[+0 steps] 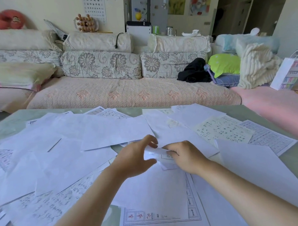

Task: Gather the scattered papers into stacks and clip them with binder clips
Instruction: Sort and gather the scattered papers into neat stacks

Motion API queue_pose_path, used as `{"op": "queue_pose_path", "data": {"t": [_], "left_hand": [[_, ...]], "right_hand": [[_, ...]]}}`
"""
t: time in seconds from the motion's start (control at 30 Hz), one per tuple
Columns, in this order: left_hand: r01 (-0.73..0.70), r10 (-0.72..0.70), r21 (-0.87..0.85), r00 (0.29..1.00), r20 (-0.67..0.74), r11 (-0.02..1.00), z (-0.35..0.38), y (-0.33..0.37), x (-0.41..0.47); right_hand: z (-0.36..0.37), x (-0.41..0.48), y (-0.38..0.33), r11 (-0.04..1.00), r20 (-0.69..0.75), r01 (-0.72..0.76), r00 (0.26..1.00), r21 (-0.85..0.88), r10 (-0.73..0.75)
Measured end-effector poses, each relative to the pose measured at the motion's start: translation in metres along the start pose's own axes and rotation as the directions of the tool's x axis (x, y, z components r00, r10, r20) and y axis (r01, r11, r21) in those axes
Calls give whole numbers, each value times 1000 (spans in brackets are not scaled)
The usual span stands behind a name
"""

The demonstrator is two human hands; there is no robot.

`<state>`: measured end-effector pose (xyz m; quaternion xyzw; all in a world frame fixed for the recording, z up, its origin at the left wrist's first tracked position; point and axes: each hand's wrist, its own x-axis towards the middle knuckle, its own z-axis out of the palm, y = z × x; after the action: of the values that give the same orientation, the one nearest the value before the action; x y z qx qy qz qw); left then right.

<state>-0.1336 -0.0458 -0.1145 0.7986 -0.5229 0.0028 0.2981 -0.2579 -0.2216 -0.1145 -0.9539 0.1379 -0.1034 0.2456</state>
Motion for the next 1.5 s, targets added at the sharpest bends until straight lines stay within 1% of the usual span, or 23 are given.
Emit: {"op": "queue_pose_path", "data": {"t": [0.1, 0.17, 0.23, 0.27, 0.33, 0.37, 0.4, 0.47, 0.53, 0.63, 0.7, 0.73, 0.8, 0.87, 0.93, 1.0, 1.07, 1.13, 1.17, 1.23, 1.27, 1.37, 1.5], "left_hand": [[57, -55, 125, 998, -18, 991, -5, -2, -11], [116, -114, 135, 993, -22, 984, -10, -4, -18], [156, -155, 144, 988, -20, 977, -16, -6, -24], [171, -168, 152, 985, -35, 973, -19, -6, -27], [185, -177, 136, 982, -68, 973, -22, -3, -32], [178, -172, 91, 983, -65, 980, -23, 2, -35], [167, -166, 43, 985, -36, 985, -25, 8, -37], [142, -138, -41, 986, 95, 989, -26, 22, -42], [130, -96, -124, 964, 249, 984, -23, 30, -45], [183, -72, -224, 901, 427, 957, -19, 37, -50], [308, -111, -376, 880, 462, 874, -18, 32, -48], [385, -186, -445, 884, 428, 808, -18, 26, -45], [482, -452, -431, 874, 178, 763, -14, 1, -36], [623, -674, -370, 739, -11, 689, -12, -25, -31], [729, -820, -450, 572, -11, 515, -13, -40, -27], [706, -885, -633, 461, 70, 318, -15, -49, -22], [581, -854, -805, 474, 214, 121, -14, -51, -16], [520, -796, -853, 503, 336, -32, -9, -45, -13], [535, -792, -844, 501, 350, -34, -6, -42, -13], [585, -822, -808, 491, 287, 67, -1, -44, -14], [609, -834, -783, 492, 250, 125, -2, -44, -16], [658, -831, -727, 505, 234, 195, -11, -48, -23], [665, -790, -701, 563, 243, 258, -24, -50, -32]], "right_hand": [[-3, -10, -9, 997, 50, 15, 999, 80, -19], [-12, -18, -13, 999, 113, -25, 993, -22, 27], [-23, -22, -11, 971, 105, -226, 967, -76, 233], [-28, -23, -10, 931, 41, -364, 930, -31, 365], [-35, -23, -7, 785, -54, -595, 790, 172, 611], [-38, -24, -7, 689, 5, -666, 720, 286, 694], [-38, -24, -4, 573, 141, -720, 662, 391, 736], [-34, -25, -2, 367, 393, -762, 607, 533, 690], [-23, -23, 5, 283, 439, -733, 621, 618, 650], [-10, -15, 22, 403, 271, -691, 649, 600, 711], [-10, -13, 28, 411, 219, -669, 650, 620, 728], [-12, -13, 31, 381, 217, -650, 648, 658, 730], [-18, -12, 36, 335, 195, -605, 643, 722, 741], [-20, -12, 42, 295, 182, -554, 649, 779, 739], [-21, -13, 48, 248, 196, -514, 662, 821, 724], [-21, -13, 52, 199, 227, -493, 673, 847, 704], [-21, -14, 55, 192, 238, -485, 689, 853, 684], [-20, -17, 55, 285, 217, -517, 709, 807, 671], [-19, -20, 54, 381, 190, -544, 725, 748, 662], [-17, -23, 55, 599, 73, -568, 757, 564, 649], [-17, -23, 57, 664, 11, -564, 766, 491, 643], [-23, -25, 58, 673, -23, -539, 772, 506, 635], [-25, -30, 47, 693, 90, -489, 845, 530, 527]]}}
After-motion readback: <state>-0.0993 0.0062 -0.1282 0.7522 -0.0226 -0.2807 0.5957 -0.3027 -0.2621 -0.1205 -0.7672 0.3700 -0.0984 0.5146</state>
